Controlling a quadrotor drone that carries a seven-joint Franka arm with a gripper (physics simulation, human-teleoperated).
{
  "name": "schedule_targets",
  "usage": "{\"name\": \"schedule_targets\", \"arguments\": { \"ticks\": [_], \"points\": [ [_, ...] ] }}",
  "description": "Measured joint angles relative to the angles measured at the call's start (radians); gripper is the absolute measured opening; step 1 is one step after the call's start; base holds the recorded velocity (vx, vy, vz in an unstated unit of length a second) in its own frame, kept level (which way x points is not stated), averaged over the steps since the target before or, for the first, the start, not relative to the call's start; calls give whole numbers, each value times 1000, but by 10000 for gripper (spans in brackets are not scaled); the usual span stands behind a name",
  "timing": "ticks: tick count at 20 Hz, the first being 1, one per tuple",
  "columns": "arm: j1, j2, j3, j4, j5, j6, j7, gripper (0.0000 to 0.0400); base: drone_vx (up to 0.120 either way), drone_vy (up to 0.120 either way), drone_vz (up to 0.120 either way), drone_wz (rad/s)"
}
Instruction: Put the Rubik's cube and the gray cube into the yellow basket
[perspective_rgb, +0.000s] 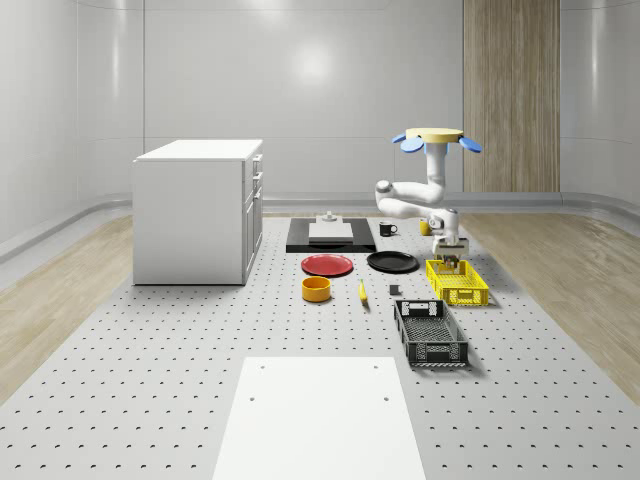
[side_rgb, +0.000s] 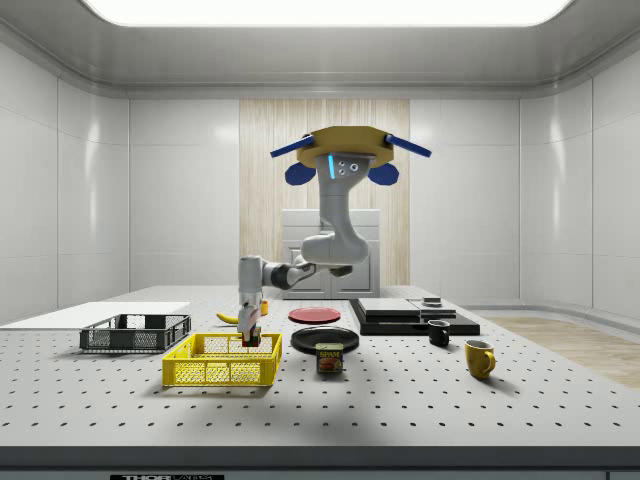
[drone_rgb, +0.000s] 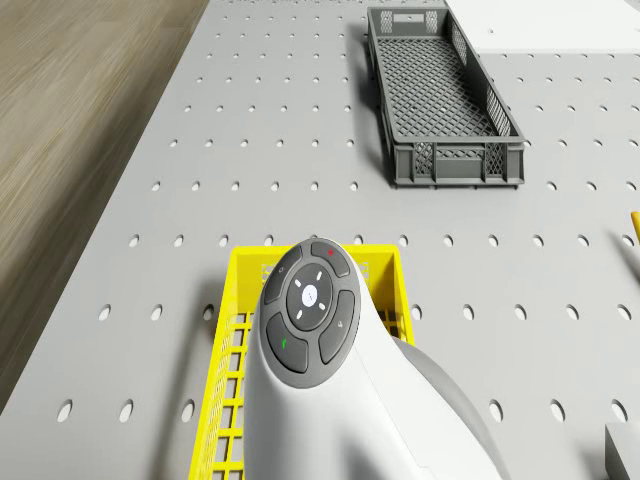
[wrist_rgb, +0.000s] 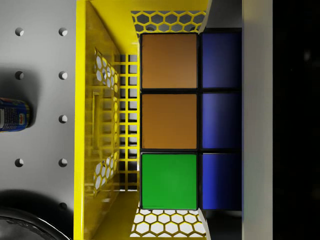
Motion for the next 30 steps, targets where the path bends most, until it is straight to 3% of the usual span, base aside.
{"name": "schedule_targets", "arguments": {
  "ticks": [17, 19, 23, 30],
  "points": [
    [-38, 38, -185, 84, -180, 58, -7, 325, 0, 0, 0, 0],
    [-39, 45, -196, 90, -192, 59, -9, 350, 0, 0, 0, 0],
    [-33, 53, -194, 87, -193, 49, -13, 382, 0, 0, 0, 0],
    [-3, 55, -124, 45, -131, 3, -18, 397, 0, 0, 0, 0]
  ]
}}
